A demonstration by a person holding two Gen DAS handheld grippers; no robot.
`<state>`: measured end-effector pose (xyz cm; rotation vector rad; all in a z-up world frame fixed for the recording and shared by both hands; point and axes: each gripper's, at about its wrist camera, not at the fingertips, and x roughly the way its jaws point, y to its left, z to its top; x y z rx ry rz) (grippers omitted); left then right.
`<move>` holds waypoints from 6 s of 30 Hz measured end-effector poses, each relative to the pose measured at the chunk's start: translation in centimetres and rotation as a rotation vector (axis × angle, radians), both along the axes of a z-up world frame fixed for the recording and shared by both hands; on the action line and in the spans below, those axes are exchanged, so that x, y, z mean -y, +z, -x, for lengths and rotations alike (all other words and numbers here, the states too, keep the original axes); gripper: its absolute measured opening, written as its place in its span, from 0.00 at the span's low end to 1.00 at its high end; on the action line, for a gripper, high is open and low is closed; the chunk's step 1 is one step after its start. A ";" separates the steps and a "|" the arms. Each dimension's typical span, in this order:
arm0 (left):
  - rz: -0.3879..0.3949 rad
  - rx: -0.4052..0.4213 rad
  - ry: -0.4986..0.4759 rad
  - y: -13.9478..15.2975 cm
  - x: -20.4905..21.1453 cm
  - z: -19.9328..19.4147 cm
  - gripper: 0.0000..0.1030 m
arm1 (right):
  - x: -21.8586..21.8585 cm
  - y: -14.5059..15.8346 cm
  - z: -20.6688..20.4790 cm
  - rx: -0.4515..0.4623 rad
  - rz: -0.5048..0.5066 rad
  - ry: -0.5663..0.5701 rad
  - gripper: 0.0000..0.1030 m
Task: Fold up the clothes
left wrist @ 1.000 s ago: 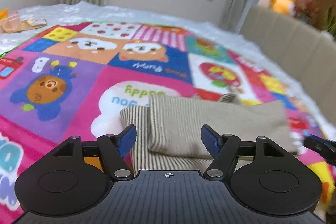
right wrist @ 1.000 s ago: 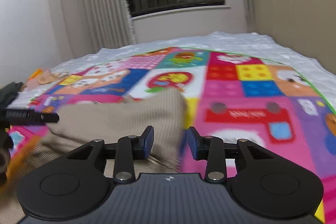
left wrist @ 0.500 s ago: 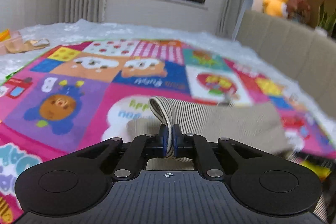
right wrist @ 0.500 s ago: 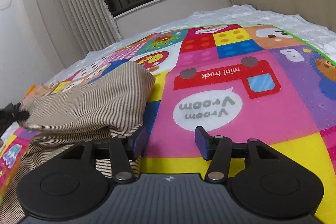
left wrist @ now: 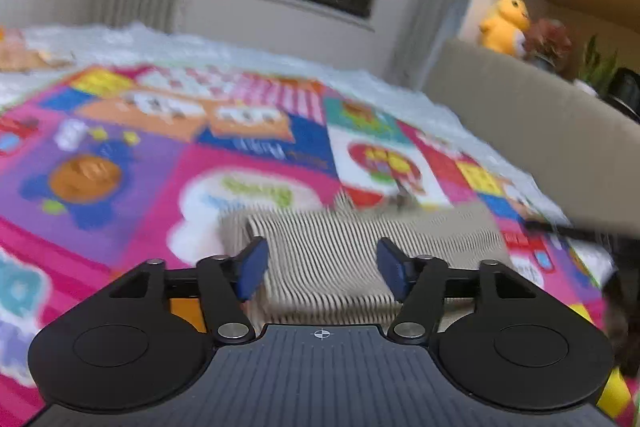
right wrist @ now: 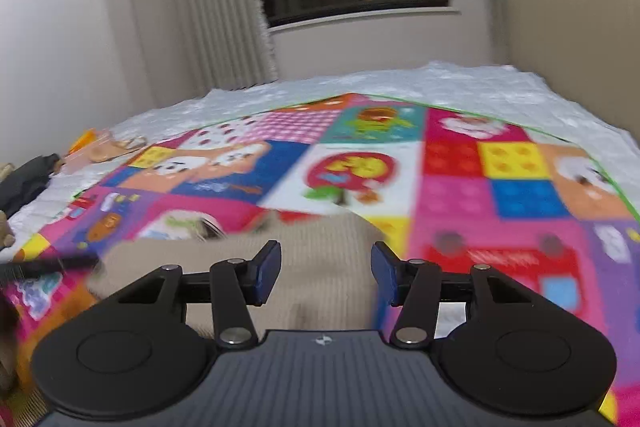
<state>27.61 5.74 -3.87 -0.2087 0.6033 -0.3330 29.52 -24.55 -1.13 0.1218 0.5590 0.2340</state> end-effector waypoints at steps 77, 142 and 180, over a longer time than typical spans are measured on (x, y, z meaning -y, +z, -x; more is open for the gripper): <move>0.190 -0.254 -0.131 3.0 -5.2 16.6 0.25 | 2.8 0.5 21.2 -0.152 -0.170 0.168 0.27; -0.250 -0.135 -0.242 1.1 0.1 17.1 0.94 | -4.2 -1.2 27.6 0.021 0.338 0.529 0.61; -0.122 -0.060 -0.279 3.4 -1.5 19.8 1.00 | -9.3 -3.5 25.7 0.208 0.559 0.444 0.31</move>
